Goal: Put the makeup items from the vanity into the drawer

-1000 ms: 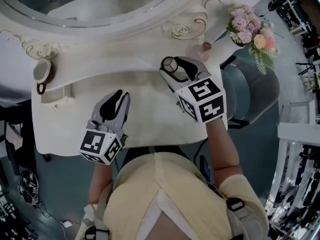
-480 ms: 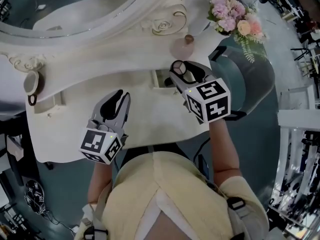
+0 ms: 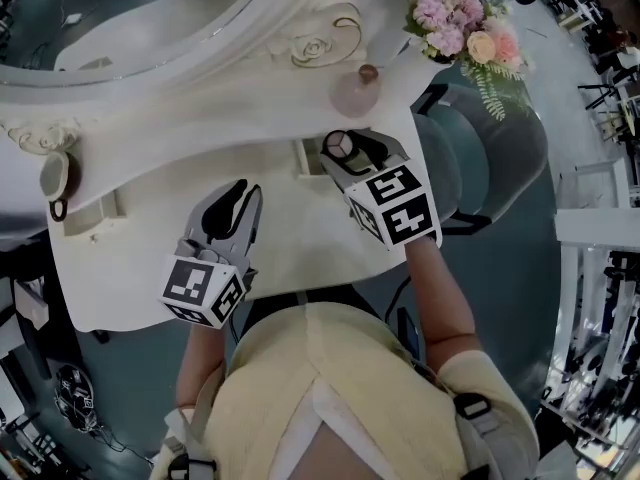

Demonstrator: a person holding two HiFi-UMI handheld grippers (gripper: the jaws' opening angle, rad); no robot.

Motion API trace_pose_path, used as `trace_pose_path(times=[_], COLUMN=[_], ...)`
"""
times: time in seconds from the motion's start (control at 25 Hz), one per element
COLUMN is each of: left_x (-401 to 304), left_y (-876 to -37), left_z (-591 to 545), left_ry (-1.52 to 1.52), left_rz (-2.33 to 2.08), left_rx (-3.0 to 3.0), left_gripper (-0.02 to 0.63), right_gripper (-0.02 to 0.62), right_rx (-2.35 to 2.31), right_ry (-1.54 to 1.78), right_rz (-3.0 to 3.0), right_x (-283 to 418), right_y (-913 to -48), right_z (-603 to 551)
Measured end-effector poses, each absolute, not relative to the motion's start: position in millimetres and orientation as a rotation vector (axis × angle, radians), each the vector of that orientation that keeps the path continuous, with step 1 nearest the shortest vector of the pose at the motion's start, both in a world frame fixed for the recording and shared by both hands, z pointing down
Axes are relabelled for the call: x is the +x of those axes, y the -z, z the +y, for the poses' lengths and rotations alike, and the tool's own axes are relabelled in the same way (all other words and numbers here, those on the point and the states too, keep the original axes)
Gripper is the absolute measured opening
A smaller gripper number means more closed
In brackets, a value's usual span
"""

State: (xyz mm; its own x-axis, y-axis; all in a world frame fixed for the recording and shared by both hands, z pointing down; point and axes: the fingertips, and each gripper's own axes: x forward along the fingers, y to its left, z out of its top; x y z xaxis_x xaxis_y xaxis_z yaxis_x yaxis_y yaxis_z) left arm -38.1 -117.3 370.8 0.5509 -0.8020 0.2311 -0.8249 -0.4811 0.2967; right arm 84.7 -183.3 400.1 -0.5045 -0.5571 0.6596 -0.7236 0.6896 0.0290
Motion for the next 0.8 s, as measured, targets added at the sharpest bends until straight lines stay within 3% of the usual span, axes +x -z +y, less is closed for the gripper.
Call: trace_pose_path(times=[0.8], left_x=[-43], left_y=[-379], left_z=[-121], left_ry=[-0.098], left_rz=[-1.323], left_rx=[2.402], left_gripper=[0.071], right_gripper=[0.222], right_rx=[0.833], right_ry=[-0.159], right_rz=[-2.156], right_x=[51], right_y=[-428], right_z=[-179])
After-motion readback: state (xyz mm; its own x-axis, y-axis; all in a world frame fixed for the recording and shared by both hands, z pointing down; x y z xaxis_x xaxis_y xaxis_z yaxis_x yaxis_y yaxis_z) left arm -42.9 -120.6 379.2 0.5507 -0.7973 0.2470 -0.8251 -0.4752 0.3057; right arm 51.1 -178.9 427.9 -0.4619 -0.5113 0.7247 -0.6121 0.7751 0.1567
